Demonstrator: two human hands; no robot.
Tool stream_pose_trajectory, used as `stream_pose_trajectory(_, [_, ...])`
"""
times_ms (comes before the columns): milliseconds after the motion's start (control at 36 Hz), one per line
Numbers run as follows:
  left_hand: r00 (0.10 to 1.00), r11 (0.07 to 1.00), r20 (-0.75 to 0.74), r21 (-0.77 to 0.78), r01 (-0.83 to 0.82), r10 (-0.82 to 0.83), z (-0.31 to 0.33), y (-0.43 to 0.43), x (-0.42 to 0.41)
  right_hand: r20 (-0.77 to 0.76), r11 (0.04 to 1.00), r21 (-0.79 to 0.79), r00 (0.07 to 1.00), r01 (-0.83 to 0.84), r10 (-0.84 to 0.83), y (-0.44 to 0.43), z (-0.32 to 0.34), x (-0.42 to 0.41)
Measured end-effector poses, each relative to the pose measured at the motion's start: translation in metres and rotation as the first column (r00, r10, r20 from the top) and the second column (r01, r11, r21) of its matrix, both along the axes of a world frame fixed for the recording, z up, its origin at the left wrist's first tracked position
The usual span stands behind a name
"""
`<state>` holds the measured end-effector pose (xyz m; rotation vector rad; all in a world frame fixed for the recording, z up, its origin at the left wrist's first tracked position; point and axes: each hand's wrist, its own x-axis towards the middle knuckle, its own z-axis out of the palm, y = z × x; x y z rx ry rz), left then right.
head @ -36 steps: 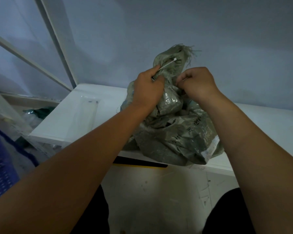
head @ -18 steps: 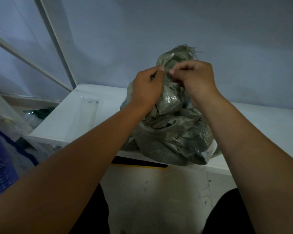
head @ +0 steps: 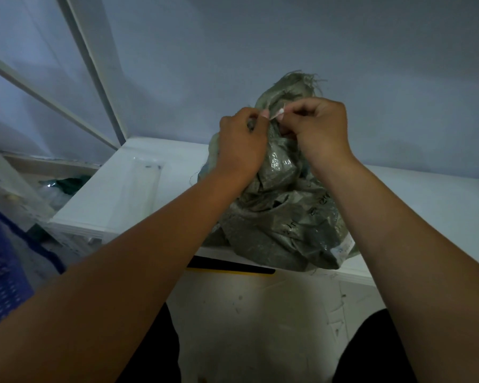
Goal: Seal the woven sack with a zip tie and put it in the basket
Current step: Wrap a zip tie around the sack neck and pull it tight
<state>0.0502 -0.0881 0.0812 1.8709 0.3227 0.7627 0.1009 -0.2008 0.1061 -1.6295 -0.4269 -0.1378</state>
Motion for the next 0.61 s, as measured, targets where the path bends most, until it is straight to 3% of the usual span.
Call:
stream_pose_trajectory(83, [1.000,0.999,-0.016,-0.031,-0.021,0.021,0.000,-0.005,0.000,0.020,1.000,-0.008,1.000,0.013,-0.013,0.003,-0.001,-0.003])
stream_pose_trajectory(222, [0.988,0.997,0.140,0.042,0.058,-0.063,-0.001,-0.009,-0.005,0.052,0.999,-0.004,0.997,0.051,-0.051,0.008,-0.002,-0.006])
stream_pose_trajectory(500, [0.943,0.988,0.321,-0.091,0.127,-0.092,0.005,-0.012,-0.008,0.008,0.968,0.144,0.978,0.206,-0.210,0.014,0.001,-0.014])
stream_pose_trajectory(611, [0.928,0.989,0.347,0.002,0.145,-0.137,0.005,-0.010,-0.010,0.053,0.958,0.163,0.967,0.237,-0.249,0.013,0.003,-0.016])
